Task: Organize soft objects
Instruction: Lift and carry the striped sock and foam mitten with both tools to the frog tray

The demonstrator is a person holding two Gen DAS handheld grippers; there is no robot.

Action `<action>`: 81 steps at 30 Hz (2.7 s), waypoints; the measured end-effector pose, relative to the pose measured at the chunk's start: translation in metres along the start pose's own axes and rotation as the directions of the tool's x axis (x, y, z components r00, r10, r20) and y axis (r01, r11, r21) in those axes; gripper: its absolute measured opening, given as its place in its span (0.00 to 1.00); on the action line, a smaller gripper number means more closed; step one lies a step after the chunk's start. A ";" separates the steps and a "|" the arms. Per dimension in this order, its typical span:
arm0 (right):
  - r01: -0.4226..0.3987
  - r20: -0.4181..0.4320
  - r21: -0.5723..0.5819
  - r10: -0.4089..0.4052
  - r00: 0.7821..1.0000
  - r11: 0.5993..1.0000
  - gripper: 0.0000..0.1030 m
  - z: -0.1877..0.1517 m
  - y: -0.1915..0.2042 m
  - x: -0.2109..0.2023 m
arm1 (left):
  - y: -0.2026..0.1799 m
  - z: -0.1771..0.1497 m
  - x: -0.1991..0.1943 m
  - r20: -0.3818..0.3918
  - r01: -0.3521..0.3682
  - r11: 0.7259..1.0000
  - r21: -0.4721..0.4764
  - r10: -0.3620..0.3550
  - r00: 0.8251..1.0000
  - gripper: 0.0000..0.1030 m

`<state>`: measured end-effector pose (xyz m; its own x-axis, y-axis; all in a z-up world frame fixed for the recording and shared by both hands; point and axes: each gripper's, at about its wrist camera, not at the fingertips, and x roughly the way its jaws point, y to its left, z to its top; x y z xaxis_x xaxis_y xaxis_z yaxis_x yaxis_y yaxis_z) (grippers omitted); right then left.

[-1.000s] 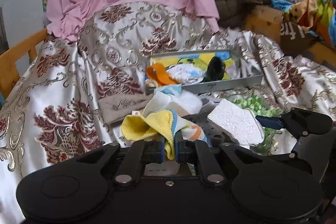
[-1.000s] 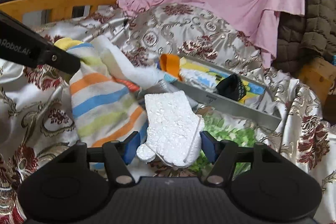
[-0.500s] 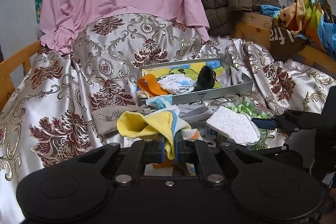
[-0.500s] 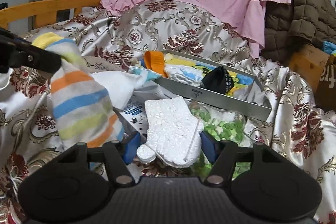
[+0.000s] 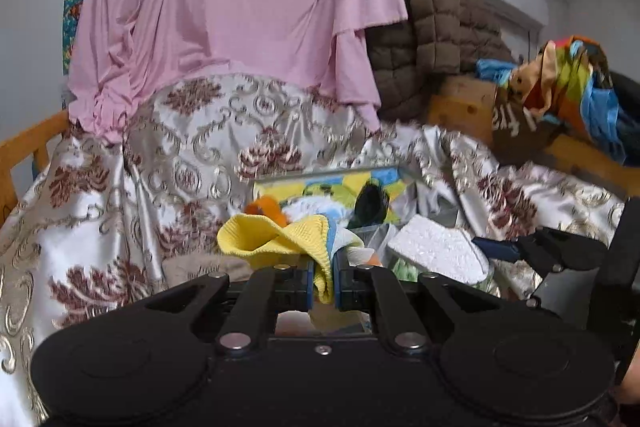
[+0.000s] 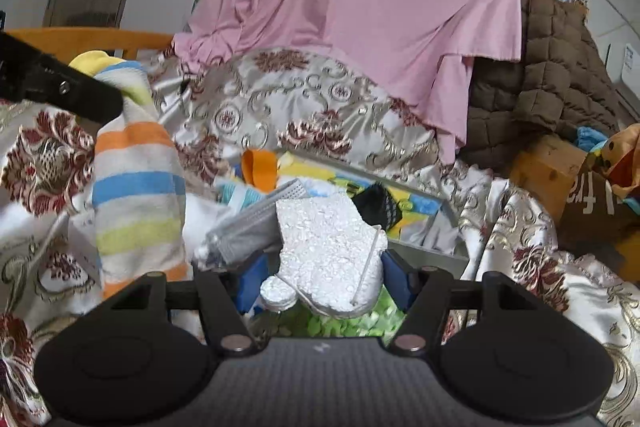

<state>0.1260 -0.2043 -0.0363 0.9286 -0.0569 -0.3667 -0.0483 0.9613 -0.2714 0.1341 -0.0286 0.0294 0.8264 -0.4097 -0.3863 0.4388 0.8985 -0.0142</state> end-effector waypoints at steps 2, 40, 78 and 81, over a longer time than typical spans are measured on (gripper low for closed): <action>0.013 0.032 0.003 -0.013 0.999 1.000 0.65 0.004 -0.003 -0.004 | 0.000 0.005 -0.002 0.032 0.002 1.000 0.017 -0.003 0.999 0.09; 0.164 -0.062 0.065 -0.160 0.985 0.984 0.65 0.019 -0.043 0.022 | -0.007 0.035 0.029 0.065 0.017 1.000 0.019 -0.018 0.998 0.09; 0.025 -0.168 0.493 0.067 0.983 0.870 0.65 0.043 -0.172 0.277 | -0.005 0.099 0.387 -0.099 -0.040 0.986 -0.161 0.025 0.995 0.10; 0.017 -0.185 0.496 0.086 0.979 0.868 0.65 0.042 -0.171 0.278 | -0.003 0.093 0.389 -0.150 -0.056 0.985 -0.162 0.031 0.988 0.11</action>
<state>0.4083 -0.3730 -0.0546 0.8371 -0.0229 -0.5465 0.1569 0.9672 0.1998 0.4874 -0.2052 -0.0353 0.7774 -0.3534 -0.5203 0.3292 0.9335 -0.1421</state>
